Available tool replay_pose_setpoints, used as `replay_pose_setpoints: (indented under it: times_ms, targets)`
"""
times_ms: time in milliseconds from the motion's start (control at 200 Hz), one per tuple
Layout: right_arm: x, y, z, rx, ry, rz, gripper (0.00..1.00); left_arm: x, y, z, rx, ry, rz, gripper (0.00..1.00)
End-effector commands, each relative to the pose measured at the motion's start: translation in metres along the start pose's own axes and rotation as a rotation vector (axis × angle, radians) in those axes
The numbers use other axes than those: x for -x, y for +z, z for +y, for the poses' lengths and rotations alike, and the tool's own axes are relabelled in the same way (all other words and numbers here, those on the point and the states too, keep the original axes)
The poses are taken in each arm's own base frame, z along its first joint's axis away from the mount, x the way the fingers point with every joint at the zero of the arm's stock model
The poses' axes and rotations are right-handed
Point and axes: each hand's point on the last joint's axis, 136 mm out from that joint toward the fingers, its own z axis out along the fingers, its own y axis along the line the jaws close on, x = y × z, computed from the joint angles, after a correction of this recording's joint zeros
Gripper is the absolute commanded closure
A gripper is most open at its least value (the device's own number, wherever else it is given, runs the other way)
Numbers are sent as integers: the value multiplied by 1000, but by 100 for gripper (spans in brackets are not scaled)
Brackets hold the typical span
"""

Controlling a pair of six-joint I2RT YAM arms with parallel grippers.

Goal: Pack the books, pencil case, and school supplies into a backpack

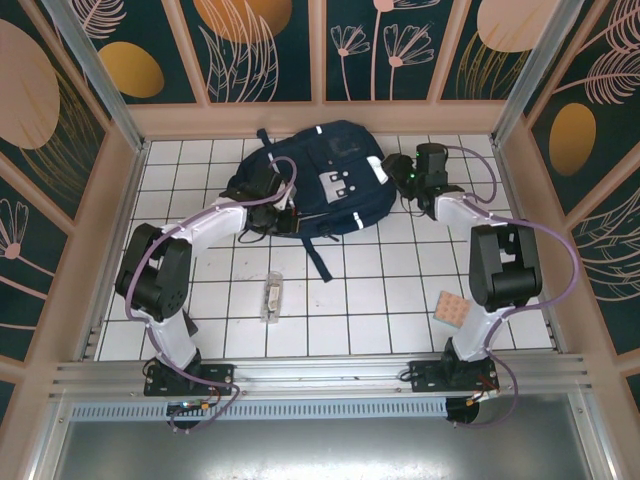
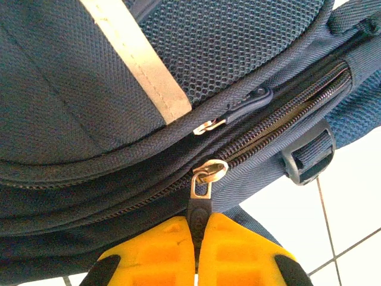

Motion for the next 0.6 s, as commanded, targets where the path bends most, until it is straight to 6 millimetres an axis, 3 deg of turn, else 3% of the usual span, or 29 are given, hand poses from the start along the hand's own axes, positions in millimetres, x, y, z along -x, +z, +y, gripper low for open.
replay_pose_setpoints:
  times_ms: [0, 110, 205, 405, 595]
  targets:
    - [8, -24, 14, 15, -30, -30, 33, 6, -4, -24, -138, -68, -14, 100]
    - [-9, -43, 10, 9, -47, 8, 28, 15, -4, -43, -191, -70, -31, 100]
    - [-41, -53, 9, 37, -49, 92, 28, 20, -5, -62, -240, -62, -34, 100]
    - [-116, -55, 14, 136, 55, 272, 30, 21, -9, -86, -312, -76, -34, 100]
    - [-151, -50, 33, 220, 127, 336, 30, 20, -6, -101, -342, -86, -19, 100]
